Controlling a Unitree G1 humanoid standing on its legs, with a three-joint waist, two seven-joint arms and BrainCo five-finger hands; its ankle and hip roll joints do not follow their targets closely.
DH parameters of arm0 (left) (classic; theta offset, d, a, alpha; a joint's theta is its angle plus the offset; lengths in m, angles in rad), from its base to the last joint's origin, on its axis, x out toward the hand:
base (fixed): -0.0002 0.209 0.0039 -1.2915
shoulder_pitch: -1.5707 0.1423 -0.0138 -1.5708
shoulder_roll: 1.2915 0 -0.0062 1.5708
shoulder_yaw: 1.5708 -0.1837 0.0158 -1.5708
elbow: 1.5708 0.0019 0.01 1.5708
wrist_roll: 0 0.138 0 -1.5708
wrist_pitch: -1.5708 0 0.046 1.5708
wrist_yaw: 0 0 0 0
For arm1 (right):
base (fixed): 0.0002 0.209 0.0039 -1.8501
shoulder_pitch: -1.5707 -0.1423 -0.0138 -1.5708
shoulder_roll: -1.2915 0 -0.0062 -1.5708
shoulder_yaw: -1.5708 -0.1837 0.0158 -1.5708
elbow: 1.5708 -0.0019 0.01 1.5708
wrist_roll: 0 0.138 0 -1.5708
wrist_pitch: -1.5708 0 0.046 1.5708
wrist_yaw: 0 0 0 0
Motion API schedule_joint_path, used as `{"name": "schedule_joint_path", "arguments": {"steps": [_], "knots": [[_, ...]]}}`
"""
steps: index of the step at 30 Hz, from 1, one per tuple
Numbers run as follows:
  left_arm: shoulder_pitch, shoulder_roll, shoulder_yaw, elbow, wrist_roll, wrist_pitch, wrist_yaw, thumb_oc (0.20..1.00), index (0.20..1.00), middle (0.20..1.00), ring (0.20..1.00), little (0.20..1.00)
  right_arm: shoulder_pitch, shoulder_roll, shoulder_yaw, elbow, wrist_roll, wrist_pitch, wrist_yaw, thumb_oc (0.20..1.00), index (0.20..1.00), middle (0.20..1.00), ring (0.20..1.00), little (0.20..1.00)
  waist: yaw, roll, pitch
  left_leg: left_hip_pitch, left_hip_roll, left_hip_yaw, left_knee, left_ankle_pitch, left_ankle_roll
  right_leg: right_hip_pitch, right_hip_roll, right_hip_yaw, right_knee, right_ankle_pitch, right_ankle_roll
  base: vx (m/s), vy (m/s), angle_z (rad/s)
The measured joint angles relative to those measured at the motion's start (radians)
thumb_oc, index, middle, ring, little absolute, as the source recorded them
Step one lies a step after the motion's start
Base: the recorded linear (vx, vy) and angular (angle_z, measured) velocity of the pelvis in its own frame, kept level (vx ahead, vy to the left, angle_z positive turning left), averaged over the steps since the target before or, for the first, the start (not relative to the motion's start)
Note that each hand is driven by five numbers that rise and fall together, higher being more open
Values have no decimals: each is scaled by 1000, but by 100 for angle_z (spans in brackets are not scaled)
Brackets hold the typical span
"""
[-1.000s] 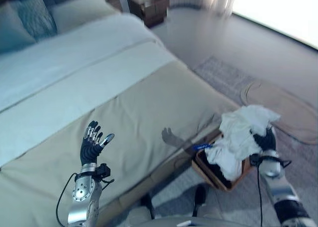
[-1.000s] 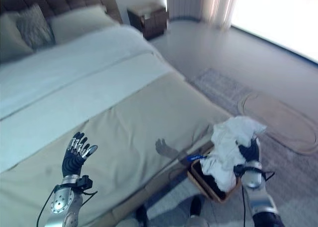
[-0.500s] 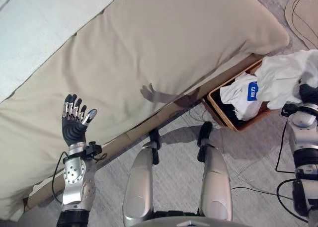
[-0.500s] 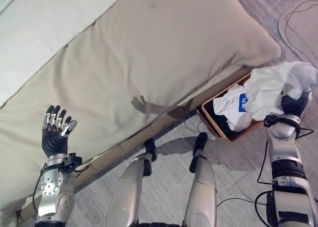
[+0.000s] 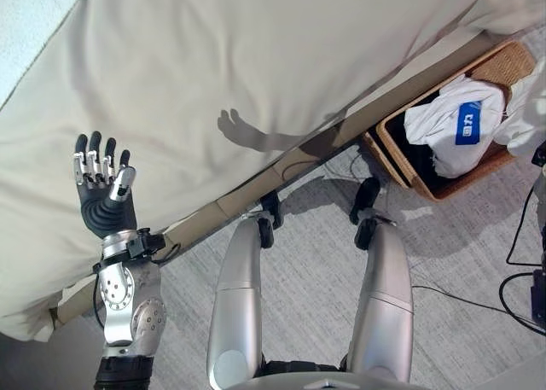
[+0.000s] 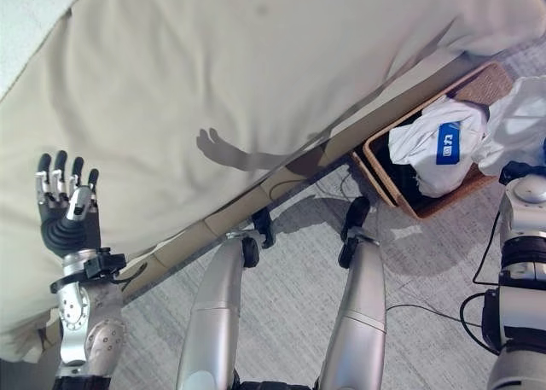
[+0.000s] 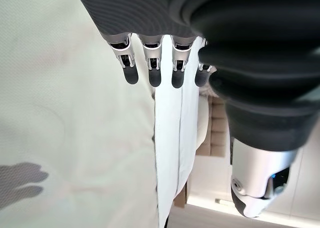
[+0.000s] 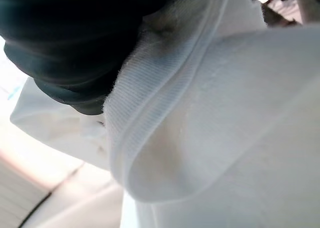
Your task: Pick up clothes into the bucket
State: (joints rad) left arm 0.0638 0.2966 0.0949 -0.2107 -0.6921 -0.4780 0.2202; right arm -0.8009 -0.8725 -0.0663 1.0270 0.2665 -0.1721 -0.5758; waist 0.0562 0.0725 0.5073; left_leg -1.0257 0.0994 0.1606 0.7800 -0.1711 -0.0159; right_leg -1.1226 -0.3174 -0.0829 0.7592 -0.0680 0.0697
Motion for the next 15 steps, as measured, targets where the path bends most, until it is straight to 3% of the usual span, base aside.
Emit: {"name": "schedule_joint_path", "arguments": {"steps": [15], "knots": [[-72, -9, -44, 5, -41, -19, 27, 1000, 1000, 1000, 1000, 1000, -91, 152, 249, -16, -90, 3, 49, 200, 200, 200, 200, 200, 13, 3, -1, -20, 2, 30, 19, -18, -6, -66, 2, 44, 51, -21, -7, 3, -8, -3]]}}
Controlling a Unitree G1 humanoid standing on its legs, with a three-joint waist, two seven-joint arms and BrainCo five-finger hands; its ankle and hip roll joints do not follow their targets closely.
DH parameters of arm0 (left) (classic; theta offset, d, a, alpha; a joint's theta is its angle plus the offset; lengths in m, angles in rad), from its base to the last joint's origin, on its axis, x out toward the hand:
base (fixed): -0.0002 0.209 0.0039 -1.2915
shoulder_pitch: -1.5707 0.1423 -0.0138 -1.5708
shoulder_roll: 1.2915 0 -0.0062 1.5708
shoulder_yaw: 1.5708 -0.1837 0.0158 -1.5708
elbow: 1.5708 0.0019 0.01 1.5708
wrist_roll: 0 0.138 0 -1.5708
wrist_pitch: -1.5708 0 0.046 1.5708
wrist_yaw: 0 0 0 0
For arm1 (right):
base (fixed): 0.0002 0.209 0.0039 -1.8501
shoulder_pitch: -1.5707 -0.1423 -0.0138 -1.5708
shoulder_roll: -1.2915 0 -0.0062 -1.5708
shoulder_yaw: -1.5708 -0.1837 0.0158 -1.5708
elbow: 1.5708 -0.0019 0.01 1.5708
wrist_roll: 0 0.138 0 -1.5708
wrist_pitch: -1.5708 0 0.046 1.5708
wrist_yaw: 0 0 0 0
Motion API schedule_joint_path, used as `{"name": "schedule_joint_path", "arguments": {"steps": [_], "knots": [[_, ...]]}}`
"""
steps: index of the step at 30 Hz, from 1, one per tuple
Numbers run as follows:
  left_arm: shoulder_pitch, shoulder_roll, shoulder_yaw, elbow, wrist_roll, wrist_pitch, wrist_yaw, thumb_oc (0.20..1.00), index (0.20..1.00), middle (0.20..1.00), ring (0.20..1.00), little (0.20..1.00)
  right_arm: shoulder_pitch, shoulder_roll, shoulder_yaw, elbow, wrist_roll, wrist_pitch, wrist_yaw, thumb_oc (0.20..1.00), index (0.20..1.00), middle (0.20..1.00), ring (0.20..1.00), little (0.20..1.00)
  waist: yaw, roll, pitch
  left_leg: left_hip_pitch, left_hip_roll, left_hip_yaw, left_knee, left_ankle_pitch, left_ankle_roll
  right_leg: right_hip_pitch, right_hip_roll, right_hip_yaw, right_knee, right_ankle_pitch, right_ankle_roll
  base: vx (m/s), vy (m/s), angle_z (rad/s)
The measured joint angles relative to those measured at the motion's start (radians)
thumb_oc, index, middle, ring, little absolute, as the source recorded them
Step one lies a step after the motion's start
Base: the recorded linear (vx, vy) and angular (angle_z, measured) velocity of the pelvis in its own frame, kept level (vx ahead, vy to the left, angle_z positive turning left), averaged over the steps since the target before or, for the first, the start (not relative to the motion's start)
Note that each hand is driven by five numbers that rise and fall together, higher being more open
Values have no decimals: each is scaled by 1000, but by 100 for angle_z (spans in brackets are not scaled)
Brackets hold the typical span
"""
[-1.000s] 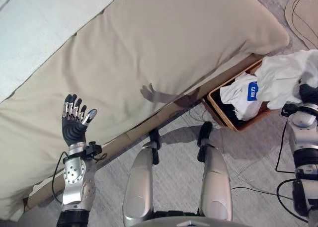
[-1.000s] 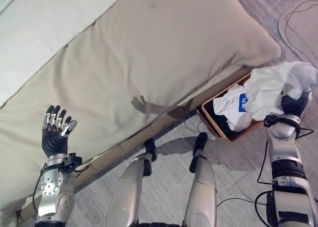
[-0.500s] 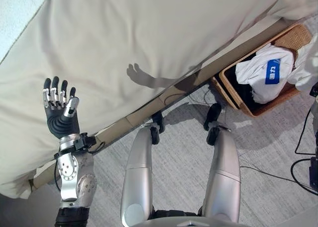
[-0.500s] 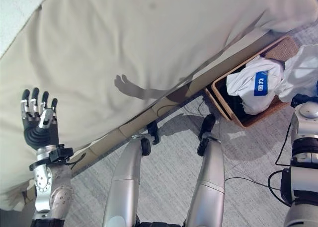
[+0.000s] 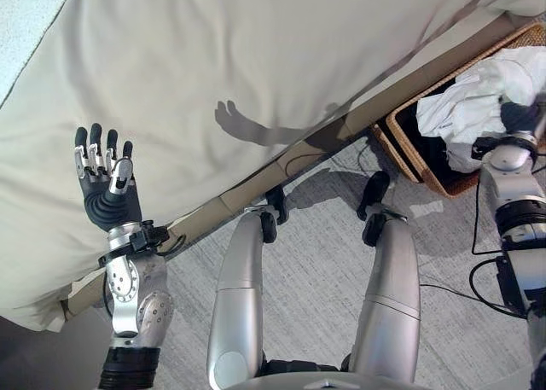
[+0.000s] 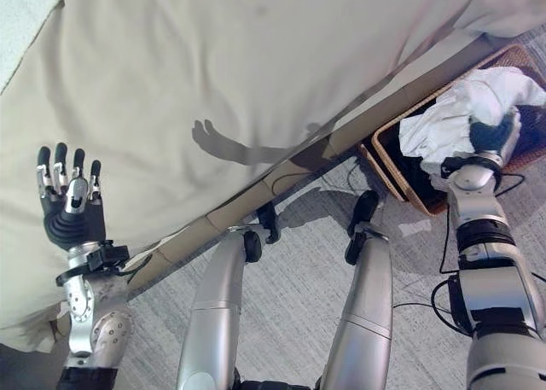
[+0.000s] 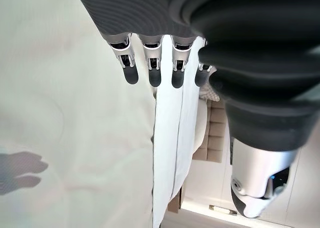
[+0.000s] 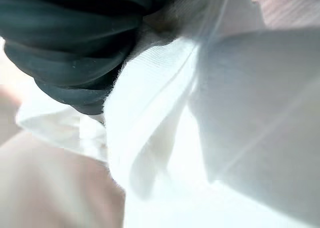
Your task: Pick up clothes into the bucket
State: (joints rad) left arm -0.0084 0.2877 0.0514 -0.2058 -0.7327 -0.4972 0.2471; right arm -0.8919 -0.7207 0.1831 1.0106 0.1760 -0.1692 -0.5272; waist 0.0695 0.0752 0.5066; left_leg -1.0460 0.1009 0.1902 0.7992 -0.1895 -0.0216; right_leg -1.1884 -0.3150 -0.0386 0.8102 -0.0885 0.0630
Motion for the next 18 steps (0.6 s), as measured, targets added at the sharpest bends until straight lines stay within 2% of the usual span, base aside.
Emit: {"name": "schedule_joint_path", "arguments": {"steps": [6, 14, 16, 18], "knots": [[-23, 0, -4, 3, 0, -3, 11, 1000, 1000, 1000, 1000, 1000, -48, 77, 29, 64, -88, 19, 18, 200, 200, 200, 200, 200, 4, 1, 0, 3, -1, -2, 2, 0, 0, -8, -2, 0, 29, -18, -16, -11, -15, 3], [-25, 1, -3, 21, -1, -15, 11, 1000, 1000, 1000, 1000, 1000, -117, 68, 31, 199, -87, 45, 40, 200, 200, 200, 200, 200, 30, 7, 0, 3, -2, -2, 1, 0, 0, -13, -4, 2, 34, -22, -14, 0, 0, 0], [-25, 4, -3, 28, -1, -15, 12, 1000, 1000, 1000, 1000, 1000, -200, 62, 63, 319, -86, 66, 47, 200, 200, 200, 200, 200, 32, 11, -1, 1, -3, -1, 0, 1, 0, -16, -5, 3, 34, -22, -13, 0, 0, 0], [-25, 5, -3, 28, -1, -16, 15, 1000, 1000, 1000, 1000, 1000, -219, 43, 63, 321, -86, 75, 47, 200, 200, 200, 200, 200, 35, 12, -2, -4, -3, -1, -2, 1, 0, -22, -5, 4, 34, -22, -13, 0, 0, 0]]}}
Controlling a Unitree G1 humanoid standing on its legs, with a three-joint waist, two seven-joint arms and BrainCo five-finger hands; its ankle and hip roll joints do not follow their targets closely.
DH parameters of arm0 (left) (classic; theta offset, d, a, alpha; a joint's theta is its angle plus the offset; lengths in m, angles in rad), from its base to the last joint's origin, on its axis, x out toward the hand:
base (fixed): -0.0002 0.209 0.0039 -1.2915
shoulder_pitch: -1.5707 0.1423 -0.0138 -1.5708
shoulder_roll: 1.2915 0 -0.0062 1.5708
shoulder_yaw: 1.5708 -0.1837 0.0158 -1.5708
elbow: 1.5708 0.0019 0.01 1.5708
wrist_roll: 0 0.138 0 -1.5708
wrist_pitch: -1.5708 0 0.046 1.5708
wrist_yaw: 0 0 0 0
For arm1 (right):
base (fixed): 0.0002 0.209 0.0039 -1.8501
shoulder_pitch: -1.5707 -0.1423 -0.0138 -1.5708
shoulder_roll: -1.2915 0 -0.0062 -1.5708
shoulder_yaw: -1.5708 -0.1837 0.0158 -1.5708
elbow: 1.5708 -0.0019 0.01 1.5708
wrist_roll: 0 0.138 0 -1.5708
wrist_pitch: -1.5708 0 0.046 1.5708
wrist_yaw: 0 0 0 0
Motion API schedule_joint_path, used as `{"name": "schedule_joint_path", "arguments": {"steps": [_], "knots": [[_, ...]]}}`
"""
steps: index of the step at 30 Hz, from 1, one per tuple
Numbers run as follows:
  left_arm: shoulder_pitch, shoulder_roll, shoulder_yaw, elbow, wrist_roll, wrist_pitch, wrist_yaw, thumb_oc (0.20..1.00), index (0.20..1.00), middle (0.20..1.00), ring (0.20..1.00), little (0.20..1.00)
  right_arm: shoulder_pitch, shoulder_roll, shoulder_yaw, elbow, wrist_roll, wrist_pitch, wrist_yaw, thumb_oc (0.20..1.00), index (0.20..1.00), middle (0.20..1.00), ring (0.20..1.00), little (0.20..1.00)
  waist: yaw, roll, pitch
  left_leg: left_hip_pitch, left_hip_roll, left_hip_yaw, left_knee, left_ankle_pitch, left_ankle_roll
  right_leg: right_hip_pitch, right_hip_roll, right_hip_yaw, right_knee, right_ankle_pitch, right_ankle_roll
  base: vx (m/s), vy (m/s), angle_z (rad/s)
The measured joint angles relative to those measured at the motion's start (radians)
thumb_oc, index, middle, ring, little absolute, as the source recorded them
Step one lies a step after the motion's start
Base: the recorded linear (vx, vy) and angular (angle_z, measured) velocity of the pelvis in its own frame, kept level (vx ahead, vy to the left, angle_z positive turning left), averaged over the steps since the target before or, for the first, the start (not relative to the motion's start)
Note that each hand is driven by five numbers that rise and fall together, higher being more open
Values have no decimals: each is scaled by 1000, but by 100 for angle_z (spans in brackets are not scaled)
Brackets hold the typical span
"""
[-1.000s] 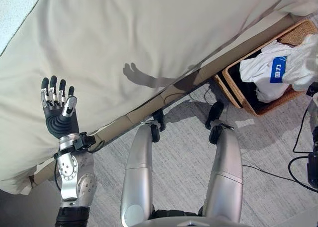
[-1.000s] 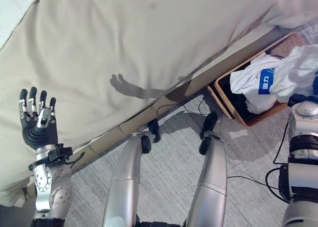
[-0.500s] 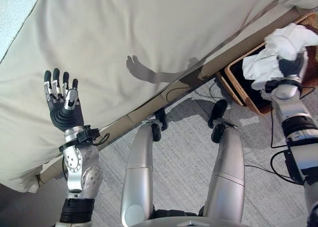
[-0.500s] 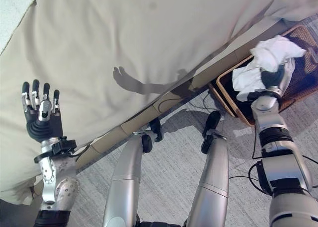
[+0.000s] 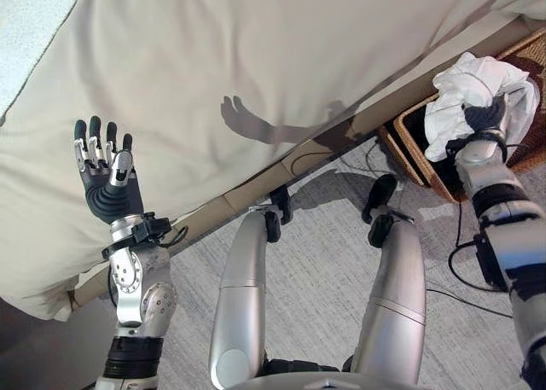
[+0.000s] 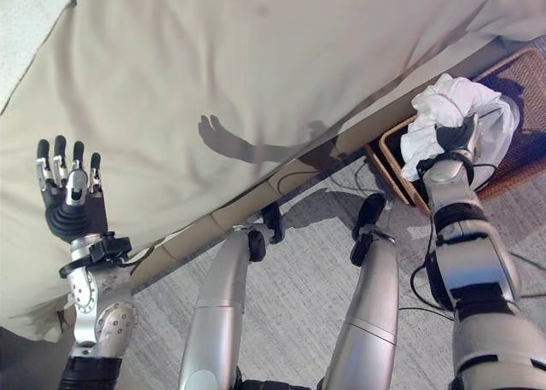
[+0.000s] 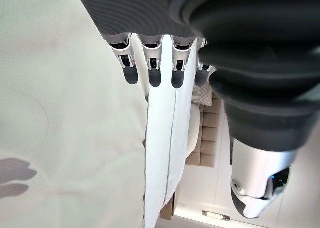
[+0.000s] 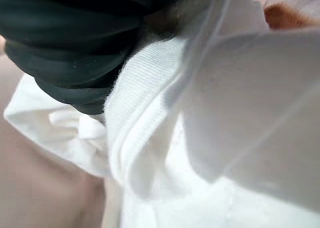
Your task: Pick up clothes into the bucket
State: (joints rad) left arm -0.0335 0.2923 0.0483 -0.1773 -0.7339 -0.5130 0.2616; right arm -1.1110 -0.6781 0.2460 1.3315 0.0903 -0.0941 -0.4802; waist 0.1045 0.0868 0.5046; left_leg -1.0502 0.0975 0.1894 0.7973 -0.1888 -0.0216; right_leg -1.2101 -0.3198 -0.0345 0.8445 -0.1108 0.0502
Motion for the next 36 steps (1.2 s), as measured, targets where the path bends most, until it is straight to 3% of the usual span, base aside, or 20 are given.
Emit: {"name": "schedule_joint_path", "arguments": {"steps": [14, 21, 25, 35, 36], "knots": [[-3, 1, 0, 0, 0, 0, 24, 1000, 1000, 1000, 1000, 1000, -13, -126, -119, 114, 114, 53, -35, 200, 200, 200, 200, 200, -3, 20, -1, -15, -14, 2, -2, 4, -4, -21, -15, 3, 11, -3, -6, 1, 1, 2], [-24, 1, 1, 0, 0, 0, 29, 1000, 1000, 1000, 1000, 1000, 50, -88, -58, 64, 112, 55, -13, 200, 200, 200, 200, 200, -9, 20, -1, -15, -8, 2, -2, 1, 0, -21, -7, 4, 9, -4, -8, 0, 0, 0], [-26, 0, 2, 0, 0, -1, 27, 1000, 1000, 1000, 1000, 1000, 75, -62, 7, -11, 19, 49, 24, 200, 200, 200, 200, 200, -8, 20, -1, -16, -2, 2, -2, 1, 0, -22, 1, 5, 9, -6, -5, -2, -8, -2], [-35, 0, 4, 0, 0, -4, 29, 1000, 1000, 1000, 1000, 1000, 28, -16, 40, 22, -53, 49, 45, 200, 200, 200, 200, 200, -5, 20, -1, -27, -3, 1, 3, 4, -4, -29, -1, 5, 10, -2, -6, 0, 0, 0], [-36, 0, 4, 0, 0, -4, 29, 1000, 1000, 1000, 1000, 1000, 14, -14, 39, 46, -53, 49, 45, 1000, 1000, 1000, 1000, 1000, -6, 19, -1, -28, -5, 1, 3, 4, -4, -29, -3, 5, 11, -2, -6, 0, 0, 0]]}}
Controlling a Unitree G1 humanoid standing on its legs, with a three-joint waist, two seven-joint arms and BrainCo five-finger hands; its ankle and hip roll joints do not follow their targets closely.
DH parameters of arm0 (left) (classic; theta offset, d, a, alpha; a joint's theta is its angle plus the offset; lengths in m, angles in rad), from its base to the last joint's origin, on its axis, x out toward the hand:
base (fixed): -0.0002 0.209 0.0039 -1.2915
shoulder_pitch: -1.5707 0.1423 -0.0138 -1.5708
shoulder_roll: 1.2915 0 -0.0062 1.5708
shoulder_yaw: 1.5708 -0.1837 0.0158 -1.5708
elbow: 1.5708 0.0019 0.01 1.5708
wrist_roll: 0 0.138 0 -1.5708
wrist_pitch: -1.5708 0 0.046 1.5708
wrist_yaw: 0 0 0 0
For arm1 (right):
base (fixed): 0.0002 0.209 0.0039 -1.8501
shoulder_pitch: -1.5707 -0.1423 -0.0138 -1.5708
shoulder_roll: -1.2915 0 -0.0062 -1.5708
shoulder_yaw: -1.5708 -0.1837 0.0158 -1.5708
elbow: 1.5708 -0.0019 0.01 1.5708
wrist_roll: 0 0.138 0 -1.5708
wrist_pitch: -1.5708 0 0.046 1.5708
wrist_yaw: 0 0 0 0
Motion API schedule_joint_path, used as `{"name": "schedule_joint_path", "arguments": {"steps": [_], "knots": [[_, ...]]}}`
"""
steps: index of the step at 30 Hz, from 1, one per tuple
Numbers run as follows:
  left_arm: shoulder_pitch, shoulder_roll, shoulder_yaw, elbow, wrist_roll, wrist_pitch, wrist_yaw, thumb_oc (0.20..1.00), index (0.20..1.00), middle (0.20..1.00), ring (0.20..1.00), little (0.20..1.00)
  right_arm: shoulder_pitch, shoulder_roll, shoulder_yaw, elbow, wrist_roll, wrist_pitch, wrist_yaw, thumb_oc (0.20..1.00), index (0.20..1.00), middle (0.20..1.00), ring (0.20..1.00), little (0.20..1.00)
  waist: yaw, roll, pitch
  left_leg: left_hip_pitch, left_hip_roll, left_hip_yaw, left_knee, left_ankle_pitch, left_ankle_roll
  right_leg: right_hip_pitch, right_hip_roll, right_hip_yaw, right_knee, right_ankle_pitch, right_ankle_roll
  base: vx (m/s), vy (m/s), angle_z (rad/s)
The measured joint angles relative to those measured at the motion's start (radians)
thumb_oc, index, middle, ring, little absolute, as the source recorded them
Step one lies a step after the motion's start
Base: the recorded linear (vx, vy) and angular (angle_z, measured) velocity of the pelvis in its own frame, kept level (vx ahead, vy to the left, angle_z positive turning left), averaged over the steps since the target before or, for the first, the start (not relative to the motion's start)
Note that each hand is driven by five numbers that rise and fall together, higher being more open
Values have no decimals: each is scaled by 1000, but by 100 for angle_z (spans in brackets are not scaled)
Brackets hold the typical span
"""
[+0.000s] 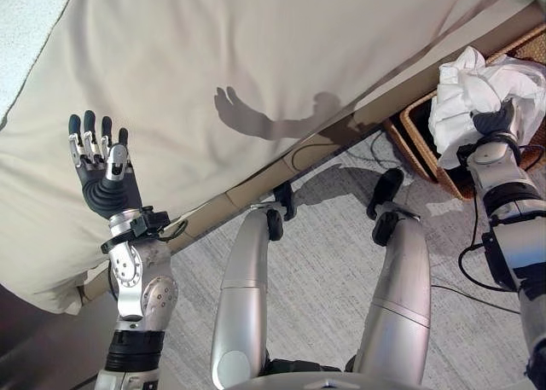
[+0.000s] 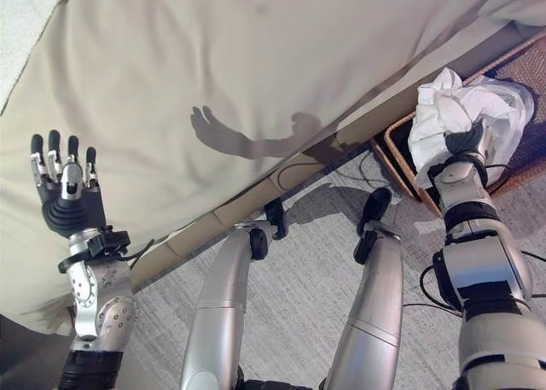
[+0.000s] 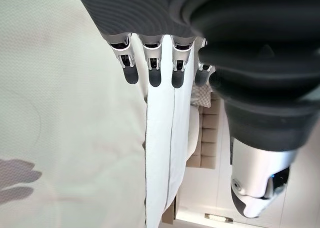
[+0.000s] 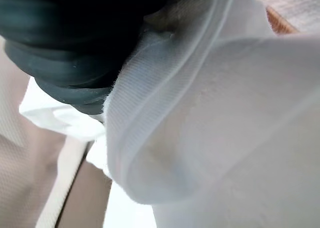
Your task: Pick up clothes into the bucket
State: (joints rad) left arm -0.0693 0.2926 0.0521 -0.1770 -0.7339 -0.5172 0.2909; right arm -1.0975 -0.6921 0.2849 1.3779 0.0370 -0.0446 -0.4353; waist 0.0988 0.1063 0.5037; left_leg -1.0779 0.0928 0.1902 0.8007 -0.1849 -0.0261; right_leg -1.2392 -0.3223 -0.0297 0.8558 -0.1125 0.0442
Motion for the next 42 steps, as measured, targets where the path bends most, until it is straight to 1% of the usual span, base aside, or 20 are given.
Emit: {"name": "schedule_joint_path", "arguments": {"steps": [11, 15, 20, 21, 22, 23, 25, 26, 27, 28, 29, 32, 33, 34, 35, 36, 37, 39, 40, 42], "knots": [[-15, 2, 1, 0, 0, 0, 14, 1000, 1000, 1000, 1000, 1000, -13, -2, -56, 50, 16, 14, -22, 1000, 1000, 1000, 1000, 1000, 0, 0, 0, 20, -10, -2, -4, 2, 7, 28, -12, -2, -10, 4, 6, -2, 3, 1], [-16, 4, 1, 0, 0, 1, 15, 1000, 1000, 1000, 1000, 1000, -27, -16, -93, 84, 36, 29, -37, 1000, 1000, 1000, 1000, 1000, 0, 0, -1, 52, -14, 0, -42, 12, 25, 68, -10, -11, -58, 23, 16, 0, 0, 0], [-24, 6, 8, 1, 1, 2, 15, 1000, 1000, 1000, 1000, 1000, -10, -62, -155, 98, 92, 30, -58, 1000, 1000, 1000, 1000, 1000, -3, 0, -25, 140, -28, 1, -137, 38, 29, 173, -12, -37, -164, 53, 29, 7, 0, 0], [-25, 8, 10, 3, 0, 2, 15, 1000, 1000, 1000, 1000, 1000, -1, -74, -181, 100, 108, 31, -59, 1000, 1000, 1000, 1000, 1000, -3, 0, -25, 187, -31, 2, -174, 46, 29, 225, -11, -48, -201, 67, 30, 37, 5, 0], [-25, 8, 10, 4, 0, 2, 14, 1000, 1000, 1000, 1000, 1000, 12, -77, -201, 98, 116, 31, -59, 1000, 1000, 1000, 1000, 1000, -3, 0, -25, 218, -33, 2, -196, 60, 19, 258, -11, -54, -224, 82, 38, 46, 0, 5], [-15, 7, 7, 15, 1, 1, 13, 1000, 1000, 1000, 1000, 1000, 64, -83, -214, 94, 136, 30, -63, 1000, 1000, 1000, 1000, 1000, -5, -6, -85, 233, -40, -2, -233, 70, 20, 277, -12, -68, -256, 90, 45, -26, 6, 8], [-16, 10, 9, 34, 1, -1, 11, 1000, 1000, 1000, 1000, 1000, 119, -100, -241, 90, 161, 30, -71, 1000, 1000, 1000, 1000, 1000, 0, -9, -134, 276, -48, -3, -288, 94, 17, 327, -12, -85, -307, 111, 48, 7, -1, 7], [-19, 11, 9, 47, 1, -1, 11, 1000, 1000, 1000, 1000, 1000, 136, -103, -243, 84, 171, 29, -73, 1000, 1000, 1000, 1000, 1000, -7, -10, -134, 306, -48, -3, -302, 95, 19, 359, -11, -92, -323, 113, 48, 84, -2, 1], [-19, 8, 9, 64, 1, 0, 10, 1000, 1000, 1000, 1000, 1000, 170, -101, -280, 72, 189, 28, -75, 1000, 1000, 1000, 1000, 1000, 0, -11, -134, 357, -49, -3, -327, 99, 20, 414, -9, -100, -350, 117, 50, 0, 0, 0], [-17, 7, 9, 70, 1, 0, 10, 1000, 1000, 1000, 1000, 1000, 186, -101, -289, 72, 202, 28, -77, 1000, 1000, 1000, 1000, 1000, -9, -11, -135, 386, -51, -4, -342, 99, 20, 444, -8, -105, -365, 117, 50, 115, -22, -2], [-10, 12, 9, 76, 1, -1, 8, 1000, 1000, 1000, 1000, 1000, 221, -102, -296, 61, 217, 26, -79, 1000, 1000, 1000, 1000, 1000, -12, -21, -145, 427, -53, -5, -365, 100, 19, 484, -6, -111, -384, 118, 54, 124, -35, 4], [-7, 8, 12, 105, 1, -1, 3, 1000, 1000, 1000, 1000, 1000, 322, -69, -341, -42, 250, 11, -90, 1000, 1000, 1000, 1000, 1000, -37, -28, -146, 514, -52, -25, -418, 108, 9, 593, 6, -144, -452, 127, 62, 129, -25, 5], [14, 8, 20, 121, 1, -1, 1, 1000, 1000, 1000, 1000, 1000, 389, -17, -352, -119, 251, -11, -99, 1000, 1000, 1000, 1000, 1000, -49, -47, -156, 569, -49, -27, -443, 110, 8, 650, 13, -149, -483, 130, 64, 142, -28, -7], [27, 9, 23, 121, 1, -1, 0, 1000, 1000, 1000, 1000, 1000, 427, 5, -352, -166, 250, -16, -100, 1000, 1000, 1000, 1000, 1000, -66, -57, -165, 593, -47, -23, -456, 110, 7, 671, 18, -149, -496, 130, 65, 182, -40, -9], [35, 5, 37, 131, 5, 0, -10, 1000, 1000, 1000, 1000, 1000, 591, 36, -366, -437, 234, -32, -114, 1000, 1000, 1000, 1000, 1000, -65, -62, -167, 648, -42, -25, -498, 114, 1, 735, 33, -166, -546, 137, 70, 173, -51, -5], [38, 0, 58, 142, 6, 0, -14, 1000, 1000, 1000, 1000, 1000, 668, 62, -368, -563, 205, -51, -114, 1000, 1000, 1000, 1000, 1000, -80, -64, -167, 680, -38, -27, -526, 124, -10, 774, 41, -175, -580, 150, 69, 137, -47, -4], [64, 1, 88, 168, 4, 0, -14, 1000, 1000, 1000, 1000, 1000, 728, 112, -356, -640, 165, -90, -107, 1000, 1000, 1000, 1000, 1000, -93, -79, -177, 739, -35, -26, -573, 139, -14, 834, 52, -183, -626, 163, 71, 191, -69, -3], [69, 2, 92, 192, 6, 1, -25, 1000, 1000, 1000, 1000, 1000, 801, 153, -362, -679, 148, -105, -96, 1000, 1000, 1000, 1000, 1000, -94, -99, -212, 776, -31, -28, -616, 149, -17, 874, 64, -195, -668, 169, 69, 130, -41, 2], [70, 1, 101, 211, 11, 4, -36, 1000, 1000, 1000, 1000, 1000, 860, 186, -373, -746, 136, -110, -74, 1000, 1000, 1000, 1000, 1000, -103, -106, -217, 801, -28, -34, -649, 169, -25, 906, 73, -212, -701, 184, 69, 78, -11, 13], [79, -1, 106, 233, 13, 17, -45, 1000, 1000, 1000, 1000, 1000, 924, 246, -364, -791, 109, -135, -28, 1000, 1000, 1000, 1000, 1000, -111, -121, -226, 850, -23, -40, -696, 184, -29, 963, 87, -229, -755, 199, 66, 115, -22, 9]]}}
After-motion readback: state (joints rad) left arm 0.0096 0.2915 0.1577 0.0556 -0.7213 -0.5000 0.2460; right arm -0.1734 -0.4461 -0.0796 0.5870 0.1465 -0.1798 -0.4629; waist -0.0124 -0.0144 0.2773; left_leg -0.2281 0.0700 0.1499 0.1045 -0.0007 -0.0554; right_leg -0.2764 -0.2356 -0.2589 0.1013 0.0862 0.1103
